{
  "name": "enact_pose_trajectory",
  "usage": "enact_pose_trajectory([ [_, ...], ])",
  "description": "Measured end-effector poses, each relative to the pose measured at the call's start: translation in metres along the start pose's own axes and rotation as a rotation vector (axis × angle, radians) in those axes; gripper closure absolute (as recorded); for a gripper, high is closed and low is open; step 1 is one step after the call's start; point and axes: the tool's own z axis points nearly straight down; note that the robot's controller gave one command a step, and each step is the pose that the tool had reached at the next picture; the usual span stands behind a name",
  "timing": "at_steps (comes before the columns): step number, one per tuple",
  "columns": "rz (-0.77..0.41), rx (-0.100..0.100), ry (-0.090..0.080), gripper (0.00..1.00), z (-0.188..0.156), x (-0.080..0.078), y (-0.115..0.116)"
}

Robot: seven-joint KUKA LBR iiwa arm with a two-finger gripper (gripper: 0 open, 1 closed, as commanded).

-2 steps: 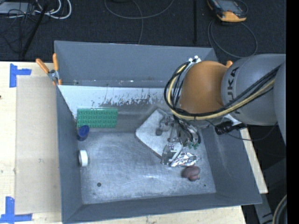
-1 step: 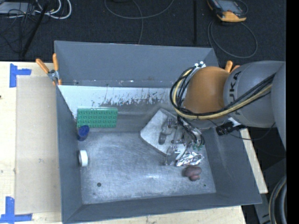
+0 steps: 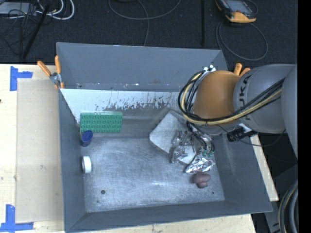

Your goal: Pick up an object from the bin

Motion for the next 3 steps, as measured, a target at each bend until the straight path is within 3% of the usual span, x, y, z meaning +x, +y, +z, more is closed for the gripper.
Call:
enact_pose_trajectory([
  [1, 0.06, 0.005, -0.021, 1.0, -0.119, 0.0, -0.001],
  [2, -0.01, 0.006, -0.014, 1.0, -0.114, -0.004, 0.009],
  [3, -0.008, 0.006, -0.013, 0.0, -0.114, -0.004, 0.009],
])
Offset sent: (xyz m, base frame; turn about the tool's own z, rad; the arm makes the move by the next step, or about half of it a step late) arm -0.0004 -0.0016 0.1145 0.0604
